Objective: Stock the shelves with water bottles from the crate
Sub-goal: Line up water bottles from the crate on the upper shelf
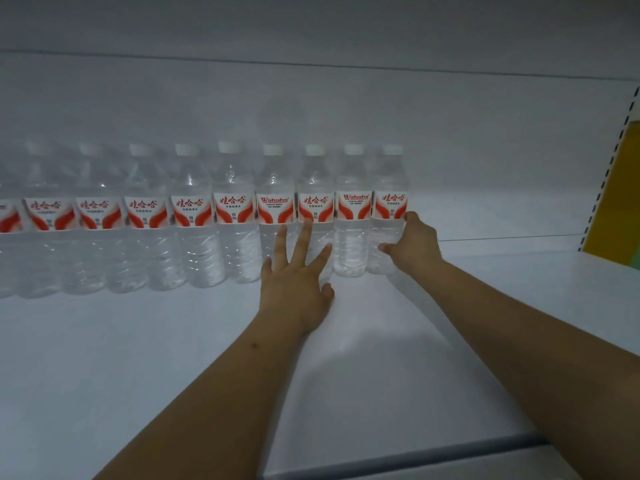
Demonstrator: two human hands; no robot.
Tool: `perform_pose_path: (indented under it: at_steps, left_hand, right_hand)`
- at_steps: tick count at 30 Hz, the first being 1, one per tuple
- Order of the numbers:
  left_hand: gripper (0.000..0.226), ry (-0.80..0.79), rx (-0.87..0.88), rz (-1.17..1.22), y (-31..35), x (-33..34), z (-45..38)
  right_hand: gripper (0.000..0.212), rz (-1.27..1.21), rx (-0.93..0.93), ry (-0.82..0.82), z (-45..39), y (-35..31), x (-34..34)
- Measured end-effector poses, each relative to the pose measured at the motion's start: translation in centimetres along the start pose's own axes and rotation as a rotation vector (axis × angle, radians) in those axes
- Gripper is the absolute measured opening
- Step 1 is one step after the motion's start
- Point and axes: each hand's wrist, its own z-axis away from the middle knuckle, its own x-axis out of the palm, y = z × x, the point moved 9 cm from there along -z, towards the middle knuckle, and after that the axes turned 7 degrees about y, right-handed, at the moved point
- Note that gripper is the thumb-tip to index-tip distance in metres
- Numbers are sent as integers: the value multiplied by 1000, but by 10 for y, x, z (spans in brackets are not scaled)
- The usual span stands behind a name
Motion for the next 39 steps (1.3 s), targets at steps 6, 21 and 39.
perform_pose_path:
  at_steps: [6, 21, 39]
  left_hand:
    - [69, -6, -19, 26, -1, 0, 0]
    - [57, -9, -154, 287, -18, -128, 70]
    - [15, -131, -1286, 146, -291, -142, 696]
  right_hand:
    - [62, 79, -15, -119, 1, 4, 5]
    - [47, 122, -189, -141, 85, -123, -67]
    - [55, -119, -893, -1236, 662, -312, 176]
